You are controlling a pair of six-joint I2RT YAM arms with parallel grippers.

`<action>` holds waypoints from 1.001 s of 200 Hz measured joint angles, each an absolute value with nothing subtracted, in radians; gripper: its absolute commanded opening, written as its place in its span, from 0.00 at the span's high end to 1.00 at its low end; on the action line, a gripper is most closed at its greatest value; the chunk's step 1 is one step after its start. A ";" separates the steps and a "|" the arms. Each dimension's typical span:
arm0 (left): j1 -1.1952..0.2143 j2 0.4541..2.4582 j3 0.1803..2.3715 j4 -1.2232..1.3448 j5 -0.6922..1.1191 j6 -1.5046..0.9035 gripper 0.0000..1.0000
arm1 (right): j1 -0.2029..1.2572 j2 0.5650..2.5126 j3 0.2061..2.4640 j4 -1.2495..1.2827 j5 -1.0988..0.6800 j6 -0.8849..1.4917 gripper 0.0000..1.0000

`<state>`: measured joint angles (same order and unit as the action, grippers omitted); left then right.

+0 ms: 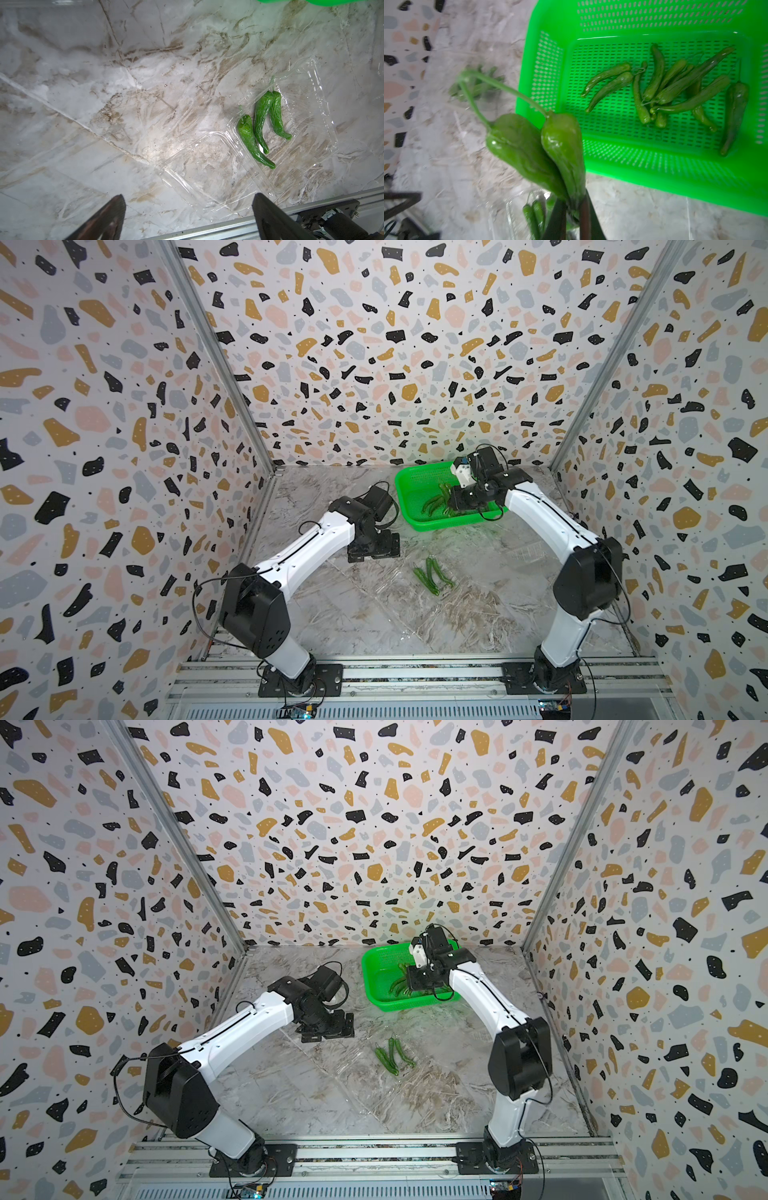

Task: Take small green peppers out of containers
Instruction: Place the green pepper in the basket.

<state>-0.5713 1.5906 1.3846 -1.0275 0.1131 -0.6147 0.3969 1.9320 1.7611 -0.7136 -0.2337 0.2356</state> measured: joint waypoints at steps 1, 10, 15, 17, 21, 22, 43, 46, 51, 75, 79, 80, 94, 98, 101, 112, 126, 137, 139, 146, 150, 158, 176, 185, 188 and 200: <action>-0.571 1.591 1.385 -1.028 0.113 -0.615 0.04 | 0.395 1.946 1.770 -0.714 -0.233 0.234 0.97; -0.571 1.590 1.385 -1.028 0.112 -0.615 0.04 | 0.386 2.030 1.828 -0.713 -0.215 0.226 0.95; -0.571 1.590 1.385 -1.029 0.111 -0.615 0.04 | 0.382 2.089 1.867 -0.713 -0.205 0.220 0.93; -0.571 1.589 1.385 -1.028 0.111 -0.615 0.04 | 0.382 2.103 1.877 -0.714 -0.201 0.219 0.92; -0.571 1.588 1.385 -1.029 0.111 -0.615 0.04 | 0.381 2.143 1.906 -0.715 -0.192 0.215 0.87; -0.571 1.588 1.385 -1.029 0.110 -0.615 0.04 | 0.381 2.151 1.911 -0.716 -0.192 0.214 0.86; -0.571 1.584 1.385 -1.030 0.109 -0.616 0.04 | 0.380 2.321 2.044 -0.750 -0.163 0.197 0.48; -0.571 1.582 1.385 -1.031 0.108 -0.616 0.04 | 0.380 2.338 2.059 -0.757 -0.160 0.195 0.46; -0.571 1.581 1.385 -1.031 0.107 -0.616 0.04 | 0.380 2.363 2.086 -0.768 -0.154 0.189 0.43; -0.571 1.576 1.385 -1.033 0.103 -0.616 0.04 | 0.380 2.397 2.170 -0.825 -0.136 0.185 0.40; -0.571 1.574 1.385 -1.033 0.101 -0.616 0.04 | 0.380 2.390 2.172 -0.831 -0.137 0.185 0.40; -0.571 1.574 1.385 -1.034 0.101 -0.616 0.04 | 0.380 2.387 2.172 -0.832 -0.136 0.185 0.40; -0.571 1.568 1.385 -1.034 0.097 -0.617 0.04 | 0.380 2.323 2.163 -0.849 -0.140 0.186 0.40; -0.571 1.566 1.384 -1.035 0.096 -0.617 0.04 | 0.380 2.298 2.154 -0.852 -0.143 0.186 0.40; -0.571 1.565 1.384 -1.034 0.096 -0.617 0.04 | 0.380 2.270 2.141 -0.853 -0.146 0.186 0.40; -0.571 1.562 1.382 -1.032 0.096 -0.617 0.04 | 0.382 2.170 2.085 -0.855 -0.161 0.186 0.40; -0.571 1.560 1.377 -1.030 0.097 -0.619 0.04 | 0.387 2.017 1.993 -0.852 -0.181 0.187 0.40; -0.571 1.561 1.373 -1.028 0.097 -0.621 0.04 | 0.398 1.896 1.914 -0.848 -0.197 0.190 0.41; -0.571 1.561 1.372 -1.027 0.097 -0.621 0.04 | 0.402 1.875 1.900 -0.849 -0.200 0.190 0.41; -0.571 1.561 1.371 -1.026 0.097 -0.621 0.04 | 0.414 1.805 1.852 -0.847 -0.212 0.191 0.41; -0.571 1.561 1.371 -1.026 0.098 -0.621 0.04 | 0.425 1.767 1.825 -0.846 -0.216 0.194 0.41; -0.571 1.561 1.371 -1.024 0.099 -0.621 0.04 | 0.447 1.701 1.770 -0.842 -0.227 0.195 0.41; -0.571 1.561 1.371 -1.021 0.103 -0.621 0.04 | 0.506 1.592 1.634 -0.836 -0.252 0.201 0.42; -0.571 1.561 1.371 -1.019 0.105 -0.621 0.04 | 0.536 1.562 1.562 -0.831 -0.262 0.206 0.42; -0.571 1.561 1.371 -1.019 0.106 -0.621 0.04 | 0.546 1.555 1.538 -0.830 -0.265 0.208 0.42; -0.571 1.561 1.371 -1.018 0.109 -0.621 0.04 | 0.583 1.541 1.441 -0.821 -0.277 0.218 0.42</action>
<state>-0.5713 1.5608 1.3712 -1.0180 0.1085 -0.6209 0.5835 1.5410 1.4414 -0.8211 -0.2771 0.2184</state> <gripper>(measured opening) 0.962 0.580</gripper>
